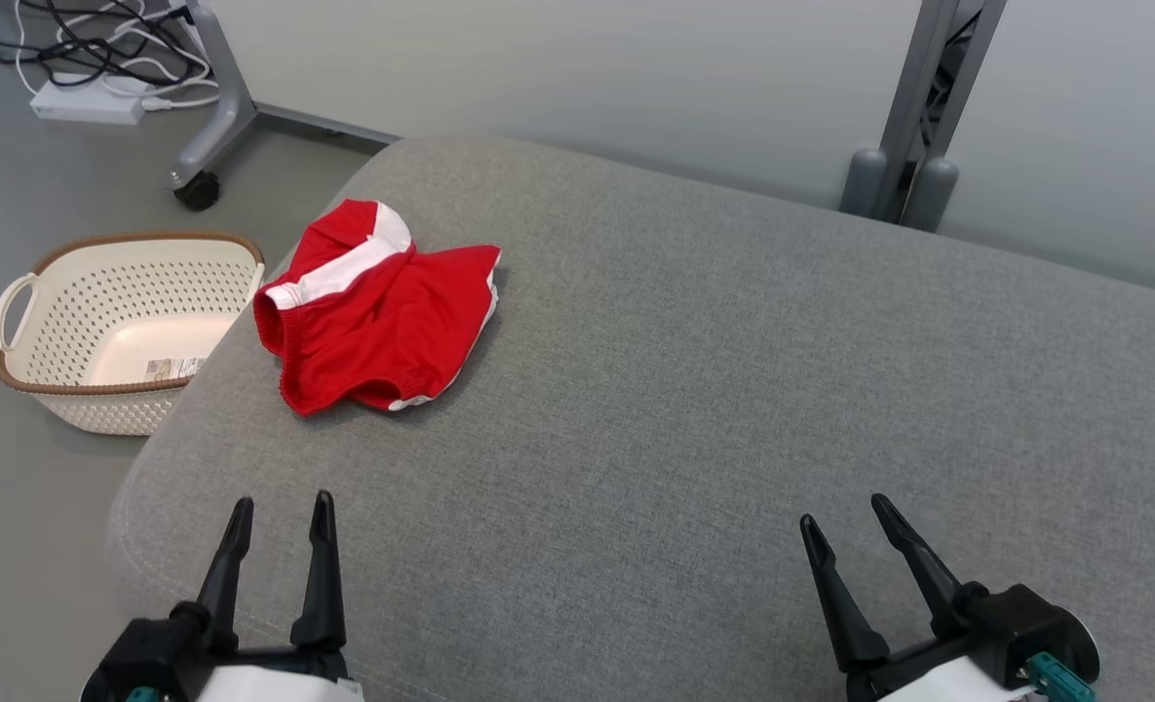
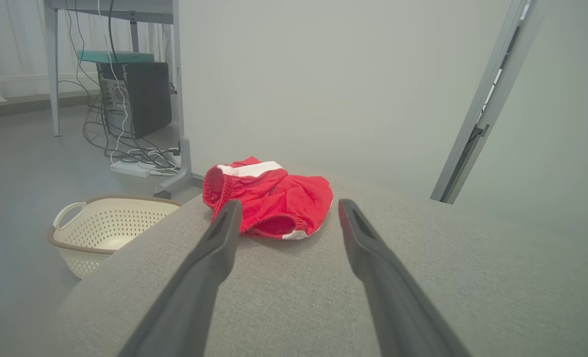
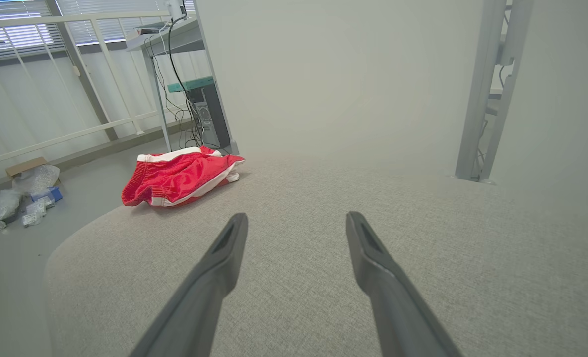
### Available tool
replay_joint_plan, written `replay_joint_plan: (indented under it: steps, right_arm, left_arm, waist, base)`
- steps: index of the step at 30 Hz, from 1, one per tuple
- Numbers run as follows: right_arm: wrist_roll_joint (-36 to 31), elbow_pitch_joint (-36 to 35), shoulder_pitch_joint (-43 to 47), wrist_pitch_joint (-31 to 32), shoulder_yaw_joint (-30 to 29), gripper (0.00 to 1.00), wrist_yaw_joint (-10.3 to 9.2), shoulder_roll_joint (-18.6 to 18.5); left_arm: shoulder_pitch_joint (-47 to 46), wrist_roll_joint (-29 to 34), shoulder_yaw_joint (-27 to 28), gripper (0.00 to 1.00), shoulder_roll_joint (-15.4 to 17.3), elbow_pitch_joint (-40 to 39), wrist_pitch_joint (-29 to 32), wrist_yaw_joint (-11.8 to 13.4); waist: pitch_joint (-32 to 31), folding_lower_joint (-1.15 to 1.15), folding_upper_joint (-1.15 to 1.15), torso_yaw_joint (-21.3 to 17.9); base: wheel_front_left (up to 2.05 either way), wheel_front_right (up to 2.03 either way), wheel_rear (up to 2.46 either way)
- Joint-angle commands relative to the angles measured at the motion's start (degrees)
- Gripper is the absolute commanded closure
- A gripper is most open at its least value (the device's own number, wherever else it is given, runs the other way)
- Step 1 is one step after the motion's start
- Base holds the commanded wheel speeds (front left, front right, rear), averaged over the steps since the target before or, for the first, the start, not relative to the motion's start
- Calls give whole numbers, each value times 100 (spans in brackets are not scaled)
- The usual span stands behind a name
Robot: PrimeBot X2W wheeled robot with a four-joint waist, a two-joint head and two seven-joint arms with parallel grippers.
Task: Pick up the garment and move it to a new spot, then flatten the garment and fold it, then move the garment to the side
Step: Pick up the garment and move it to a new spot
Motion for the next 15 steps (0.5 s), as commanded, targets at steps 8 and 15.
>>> replay_joint_plan:
  steps: [8, 15]
  right_arm:
    - [-471, 121, -436, -28, 16, 0, -2, -39]
    - [-752, 163, -910, -28, 57, 0, -2, -166]
  left_arm:
    - [-1274, -325, 54, 0, 22, 664, -18, -68]
    - [-2463, -457, 378, 0, 20, 1517, -18, -248]
  waist:
    - [814, 0, 0, -156]
    - [1473, 0, 0, -360]
  base:
    - [0, 0, 0]
    - [0, 0, 0]
